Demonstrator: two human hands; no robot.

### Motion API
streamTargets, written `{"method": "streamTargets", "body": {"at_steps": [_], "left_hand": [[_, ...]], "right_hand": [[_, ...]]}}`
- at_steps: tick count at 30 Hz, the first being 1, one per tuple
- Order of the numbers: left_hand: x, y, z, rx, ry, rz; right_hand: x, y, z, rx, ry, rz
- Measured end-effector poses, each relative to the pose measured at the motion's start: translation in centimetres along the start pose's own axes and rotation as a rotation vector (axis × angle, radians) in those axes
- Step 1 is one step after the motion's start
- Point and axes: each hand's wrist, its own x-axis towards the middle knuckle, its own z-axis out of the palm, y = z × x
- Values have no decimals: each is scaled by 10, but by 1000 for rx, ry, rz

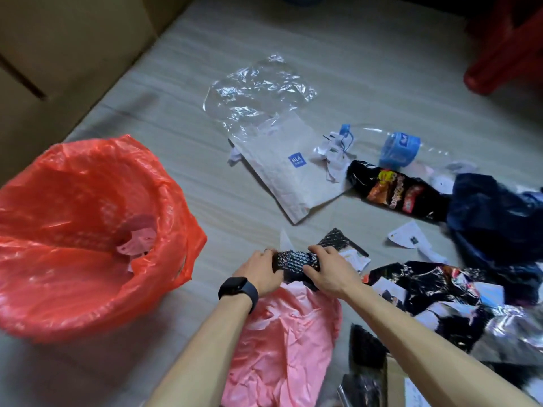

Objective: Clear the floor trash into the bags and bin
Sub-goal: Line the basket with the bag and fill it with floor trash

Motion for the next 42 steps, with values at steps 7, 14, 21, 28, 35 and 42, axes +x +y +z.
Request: {"method": "streamTargets", "body": {"at_steps": [7,14,21,28,35,42], "left_hand": [[-2,-3,6,-77,-26,27],[-5,17,-23,-289,219,153],[-12,24,-57,-335,404,126],[-24,17,-74,-314,477,105],[-42,22,-99,-284,526,134],[-79,33,-150,-211,654,248]], "right_hand": [[1,-5,16,13,88,-32],[-10,-1,-17,394,302,-197],[-1,34,-19,176,247,152],[17,49,9,-90,132,88],[21,45,20,-152,277,-47],[16,0,-19,180,432,23]]}}
